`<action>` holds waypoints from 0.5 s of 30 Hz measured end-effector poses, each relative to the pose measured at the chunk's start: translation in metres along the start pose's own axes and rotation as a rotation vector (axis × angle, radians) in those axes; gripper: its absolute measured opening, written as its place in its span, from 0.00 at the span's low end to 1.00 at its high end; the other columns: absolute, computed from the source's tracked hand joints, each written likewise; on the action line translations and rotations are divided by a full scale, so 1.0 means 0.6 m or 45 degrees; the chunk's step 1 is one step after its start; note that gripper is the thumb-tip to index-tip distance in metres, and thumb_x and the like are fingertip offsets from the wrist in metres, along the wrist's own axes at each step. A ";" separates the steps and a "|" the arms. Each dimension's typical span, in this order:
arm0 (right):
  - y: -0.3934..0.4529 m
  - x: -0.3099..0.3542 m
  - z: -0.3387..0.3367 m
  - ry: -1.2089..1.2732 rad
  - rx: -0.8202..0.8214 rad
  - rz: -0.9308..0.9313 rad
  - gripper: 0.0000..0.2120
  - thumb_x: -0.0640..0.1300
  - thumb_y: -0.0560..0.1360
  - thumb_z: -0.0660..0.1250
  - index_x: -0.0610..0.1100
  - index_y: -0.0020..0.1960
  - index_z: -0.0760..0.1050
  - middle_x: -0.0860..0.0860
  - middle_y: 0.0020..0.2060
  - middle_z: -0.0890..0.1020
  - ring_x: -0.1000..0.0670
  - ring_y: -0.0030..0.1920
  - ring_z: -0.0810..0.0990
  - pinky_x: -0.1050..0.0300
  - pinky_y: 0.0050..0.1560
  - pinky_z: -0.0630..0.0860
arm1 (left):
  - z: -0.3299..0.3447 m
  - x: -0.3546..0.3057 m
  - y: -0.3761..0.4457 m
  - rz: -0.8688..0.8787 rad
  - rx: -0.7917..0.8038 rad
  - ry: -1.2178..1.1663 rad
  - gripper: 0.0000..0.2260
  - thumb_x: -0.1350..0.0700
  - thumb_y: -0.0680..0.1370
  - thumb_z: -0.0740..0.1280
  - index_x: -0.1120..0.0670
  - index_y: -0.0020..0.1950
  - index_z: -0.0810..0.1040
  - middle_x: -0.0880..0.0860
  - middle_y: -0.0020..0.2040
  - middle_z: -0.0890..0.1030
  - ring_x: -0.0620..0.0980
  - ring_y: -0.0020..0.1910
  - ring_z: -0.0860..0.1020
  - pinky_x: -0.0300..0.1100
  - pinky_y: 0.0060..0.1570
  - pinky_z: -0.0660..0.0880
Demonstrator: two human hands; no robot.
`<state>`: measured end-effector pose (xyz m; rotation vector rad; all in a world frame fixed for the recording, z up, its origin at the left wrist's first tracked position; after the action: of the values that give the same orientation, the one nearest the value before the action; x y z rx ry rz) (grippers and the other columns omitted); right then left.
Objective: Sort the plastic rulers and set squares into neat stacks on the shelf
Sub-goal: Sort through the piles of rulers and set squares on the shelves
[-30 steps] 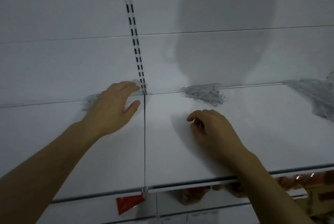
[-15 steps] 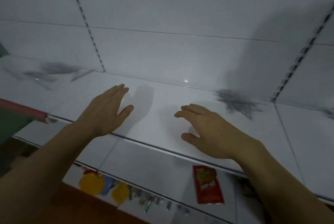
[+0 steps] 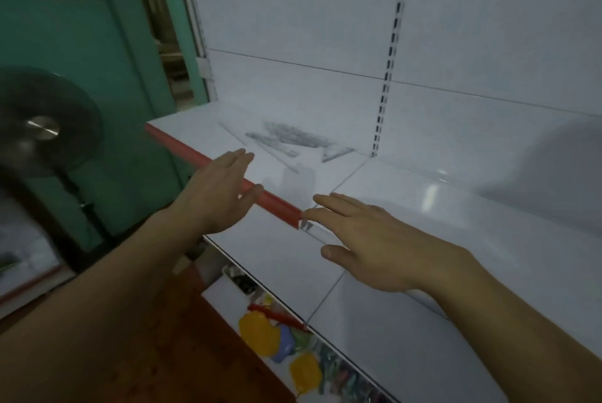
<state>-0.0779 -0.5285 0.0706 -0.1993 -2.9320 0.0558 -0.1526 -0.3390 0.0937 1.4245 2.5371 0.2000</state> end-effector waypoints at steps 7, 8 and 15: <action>0.157 0.032 0.012 -0.050 0.128 -0.159 0.29 0.55 0.84 0.56 0.57 0.81 0.47 0.57 0.81 0.49 0.54 0.79 0.50 0.49 0.78 0.54 | 0.016 0.150 0.044 -0.154 0.029 0.034 0.32 0.38 0.81 0.57 0.49 0.81 0.54 0.51 0.81 0.56 0.52 0.79 0.57 0.59 0.75 0.61; 0.179 0.028 0.015 -0.060 0.148 -0.162 0.30 0.55 0.84 0.56 0.57 0.81 0.46 0.56 0.81 0.49 0.54 0.79 0.50 0.49 0.78 0.54 | 0.023 0.165 0.058 -0.164 0.039 0.039 0.32 0.37 0.81 0.57 0.49 0.81 0.54 0.50 0.81 0.56 0.52 0.79 0.57 0.59 0.75 0.61; 0.309 -0.049 0.016 0.047 0.290 -0.118 0.31 0.57 0.83 0.58 0.60 0.80 0.46 0.56 0.81 0.44 0.52 0.80 0.47 0.45 0.79 0.53 | 0.039 0.254 0.191 -0.220 0.079 0.004 0.32 0.39 0.81 0.60 0.47 0.81 0.52 0.48 0.82 0.52 0.51 0.80 0.52 0.54 0.77 0.55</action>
<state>-0.0274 -0.3492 0.0460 -0.0285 -2.8632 0.3658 -0.1284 -0.1491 0.0776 1.2177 2.6729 0.0956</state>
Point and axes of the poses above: each hand's wrist, its own y-axis towards the middle knuckle, its own z-axis out of the palm, x = y × z, the point moved 10 cm from there along y, towards the middle knuckle
